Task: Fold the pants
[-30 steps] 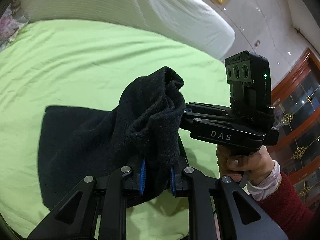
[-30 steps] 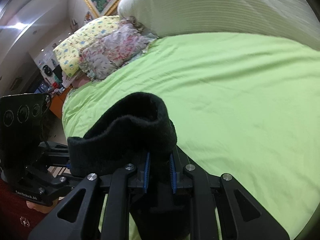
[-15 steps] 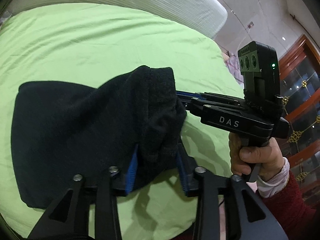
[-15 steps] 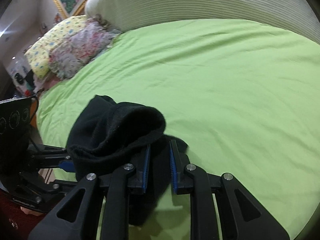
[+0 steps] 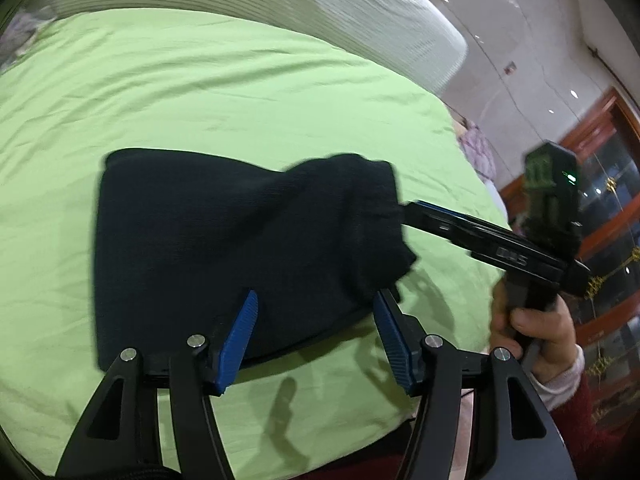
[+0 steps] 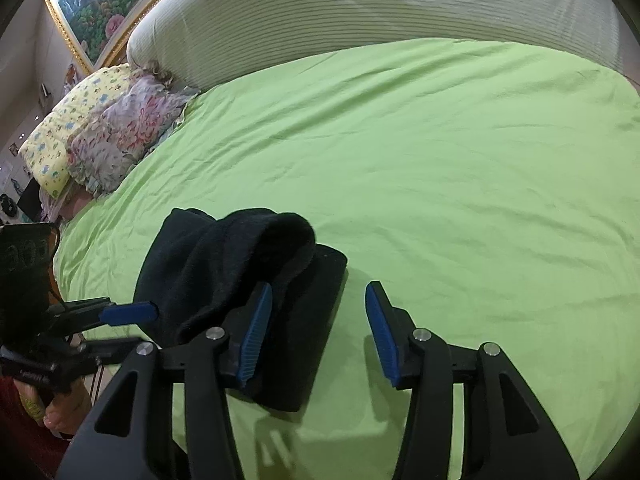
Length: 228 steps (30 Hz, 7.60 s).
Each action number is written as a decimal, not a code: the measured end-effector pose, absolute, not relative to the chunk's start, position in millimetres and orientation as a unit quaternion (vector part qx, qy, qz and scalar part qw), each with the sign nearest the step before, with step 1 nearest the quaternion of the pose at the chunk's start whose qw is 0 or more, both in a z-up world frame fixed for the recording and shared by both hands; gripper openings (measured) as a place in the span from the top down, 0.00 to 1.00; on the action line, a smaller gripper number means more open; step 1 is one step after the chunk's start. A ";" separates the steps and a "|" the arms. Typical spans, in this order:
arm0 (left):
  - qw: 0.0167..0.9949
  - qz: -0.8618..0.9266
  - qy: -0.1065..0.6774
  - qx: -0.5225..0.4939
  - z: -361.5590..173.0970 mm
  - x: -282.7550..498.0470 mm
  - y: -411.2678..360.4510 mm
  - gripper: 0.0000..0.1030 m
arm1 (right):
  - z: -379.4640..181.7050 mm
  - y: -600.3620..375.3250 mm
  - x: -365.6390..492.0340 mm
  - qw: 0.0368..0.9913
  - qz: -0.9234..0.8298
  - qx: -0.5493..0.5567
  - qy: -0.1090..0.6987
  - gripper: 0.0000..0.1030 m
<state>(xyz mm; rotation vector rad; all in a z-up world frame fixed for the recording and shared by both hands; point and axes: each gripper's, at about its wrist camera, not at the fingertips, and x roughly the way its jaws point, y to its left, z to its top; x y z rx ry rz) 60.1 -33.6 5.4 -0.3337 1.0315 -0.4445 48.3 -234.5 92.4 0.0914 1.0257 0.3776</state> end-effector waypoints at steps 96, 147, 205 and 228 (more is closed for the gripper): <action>0.881 -0.009 0.419 -0.222 9.2 135.0 165.6 0.70 | 81.8 -76.4 121.7 0.855 0.272 0.110 0.427 0.60; 0.882 0.074 0.423 -0.195 -36.1 190.9 235.0 0.40 | 23.5 -37.9 221.3 0.849 0.266 0.090 0.448 0.27; 0.894 0.158 0.412 -0.078 -42.3 112.9 180.5 0.16 | 26.6 10.8 110.8 0.897 0.257 -0.087 0.349 0.07; 0.890 0.170 0.416 -0.070 -44.8 114.9 176.8 0.13 | 24.9 8.1 121.8 0.898 0.255 -0.086 0.347 0.06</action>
